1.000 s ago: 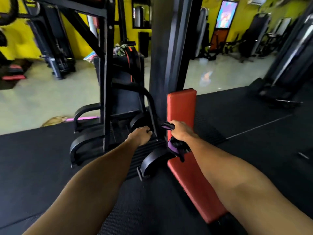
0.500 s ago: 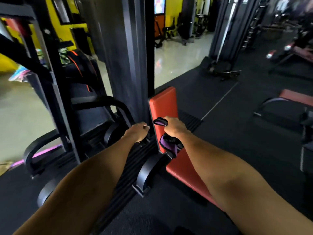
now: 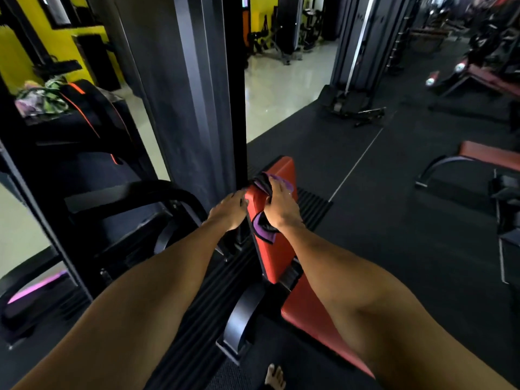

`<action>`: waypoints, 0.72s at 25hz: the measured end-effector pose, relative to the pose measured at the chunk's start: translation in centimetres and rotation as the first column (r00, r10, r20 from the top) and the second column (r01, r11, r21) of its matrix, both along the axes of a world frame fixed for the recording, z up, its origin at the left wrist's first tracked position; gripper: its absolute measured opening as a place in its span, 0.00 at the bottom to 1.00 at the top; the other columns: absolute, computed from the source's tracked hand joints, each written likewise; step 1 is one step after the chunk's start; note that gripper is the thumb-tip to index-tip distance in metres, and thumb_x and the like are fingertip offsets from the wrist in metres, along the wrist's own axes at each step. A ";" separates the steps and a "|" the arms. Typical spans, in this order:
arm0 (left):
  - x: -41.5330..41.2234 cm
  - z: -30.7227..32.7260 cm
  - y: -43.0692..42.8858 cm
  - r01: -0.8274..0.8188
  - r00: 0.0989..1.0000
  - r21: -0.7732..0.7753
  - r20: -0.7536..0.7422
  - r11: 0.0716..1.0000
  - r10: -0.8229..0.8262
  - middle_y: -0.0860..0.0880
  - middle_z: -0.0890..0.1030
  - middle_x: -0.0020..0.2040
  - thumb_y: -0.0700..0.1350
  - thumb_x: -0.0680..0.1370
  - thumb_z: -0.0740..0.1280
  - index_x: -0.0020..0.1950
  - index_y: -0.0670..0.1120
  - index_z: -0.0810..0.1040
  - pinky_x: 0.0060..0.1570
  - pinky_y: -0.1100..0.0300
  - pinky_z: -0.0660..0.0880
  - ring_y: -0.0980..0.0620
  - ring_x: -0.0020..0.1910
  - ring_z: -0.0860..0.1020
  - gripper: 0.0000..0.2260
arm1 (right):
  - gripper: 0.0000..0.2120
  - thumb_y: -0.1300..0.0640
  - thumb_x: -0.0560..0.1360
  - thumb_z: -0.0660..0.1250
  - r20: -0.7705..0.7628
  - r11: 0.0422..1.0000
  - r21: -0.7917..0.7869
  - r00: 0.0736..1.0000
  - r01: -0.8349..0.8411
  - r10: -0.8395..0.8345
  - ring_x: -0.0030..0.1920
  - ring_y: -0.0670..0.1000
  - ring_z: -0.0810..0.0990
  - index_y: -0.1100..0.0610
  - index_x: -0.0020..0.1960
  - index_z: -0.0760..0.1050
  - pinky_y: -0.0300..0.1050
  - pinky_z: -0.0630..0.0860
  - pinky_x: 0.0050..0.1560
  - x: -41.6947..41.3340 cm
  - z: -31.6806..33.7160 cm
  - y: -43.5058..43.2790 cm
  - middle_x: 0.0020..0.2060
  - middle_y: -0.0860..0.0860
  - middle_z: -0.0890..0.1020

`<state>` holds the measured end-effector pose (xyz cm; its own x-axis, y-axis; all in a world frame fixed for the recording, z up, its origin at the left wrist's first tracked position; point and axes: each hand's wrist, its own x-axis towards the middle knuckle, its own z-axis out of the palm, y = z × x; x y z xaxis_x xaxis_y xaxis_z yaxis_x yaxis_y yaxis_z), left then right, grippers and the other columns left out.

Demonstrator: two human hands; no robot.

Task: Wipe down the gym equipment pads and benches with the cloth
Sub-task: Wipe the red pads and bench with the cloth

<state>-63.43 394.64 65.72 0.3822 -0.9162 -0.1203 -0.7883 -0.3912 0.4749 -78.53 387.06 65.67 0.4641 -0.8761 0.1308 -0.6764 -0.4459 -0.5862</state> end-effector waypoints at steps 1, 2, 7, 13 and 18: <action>0.6 0.0 -1.4 0.011 1.000 0.002 -0.014 1.000 -0.011 0.49 0.67 0.78 0.58 0.84 0.49 0.78 0.60 0.61 0.71 0.43 0.67 0.43 0.75 0.68 0.21 | 0.32 0.62 0.80 0.62 0.003 1.000 -0.009 1.000 0.002 -0.002 0.77 0.56 0.64 0.53 0.82 0.57 0.55 0.71 0.70 0.9 -0.7 -1.0 0.79 0.52 0.63; 1.2 0.0 -2.8 0.031 0.999 0.003 -0.031 1.000 -0.030 0.49 0.66 0.78 0.56 0.85 0.49 0.79 0.59 0.60 0.72 0.43 0.66 0.44 0.75 0.67 0.21 | 0.31 0.61 0.80 0.62 0.006 1.000 -0.002 1.000 0.017 -0.017 0.77 0.56 0.64 0.54 0.81 0.57 0.56 0.72 0.70 1.7 -1.2 -1.9 0.79 0.52 0.63; 2.7 -1.2 -7.5 0.134 0.989 -0.032 -0.058 0.990 -0.136 0.48 0.66 0.78 0.45 0.86 0.53 0.78 0.48 0.65 0.71 0.47 0.68 0.43 0.74 0.69 0.19 | 0.30 0.50 0.85 0.59 -0.013 0.997 0.070 0.999 0.035 -0.034 0.81 0.57 0.55 0.55 0.83 0.53 0.54 0.63 0.78 3.8 -4.9 -4.8 0.83 0.54 0.53; 5.5 -3.3 -12.5 0.227 0.966 -0.012 -0.127 0.974 -0.227 0.47 0.68 0.77 0.46 0.85 0.54 0.77 0.47 0.67 0.70 0.49 0.68 0.44 0.73 0.70 0.20 | 0.27 0.45 0.86 0.55 0.141 0.980 0.131 0.976 0.148 -0.166 0.83 0.53 0.46 0.47 0.83 0.55 0.52 0.50 0.82 7.1 -7.0 -6.3 0.83 0.50 0.52; 6.8 -4.0 -16.0 0.266 0.939 -0.002 -0.226 0.964 -0.259 0.48 0.71 0.74 0.51 0.86 0.52 0.72 0.49 0.71 0.66 0.51 0.68 0.43 0.71 0.71 0.18 | 0.25 0.49 0.85 0.57 0.196 0.943 0.200 0.932 0.267 -0.305 0.82 0.54 0.45 0.46 0.81 0.60 0.55 0.46 0.82 8.8 -6.2 -9.9 0.83 0.52 0.51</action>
<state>-56.64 378.69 61.72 0.0889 -0.9754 -0.2017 -0.7404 -0.2002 0.6417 -69.76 377.15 59.44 0.1669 -0.9851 0.0415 -0.6054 -0.1356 -0.7843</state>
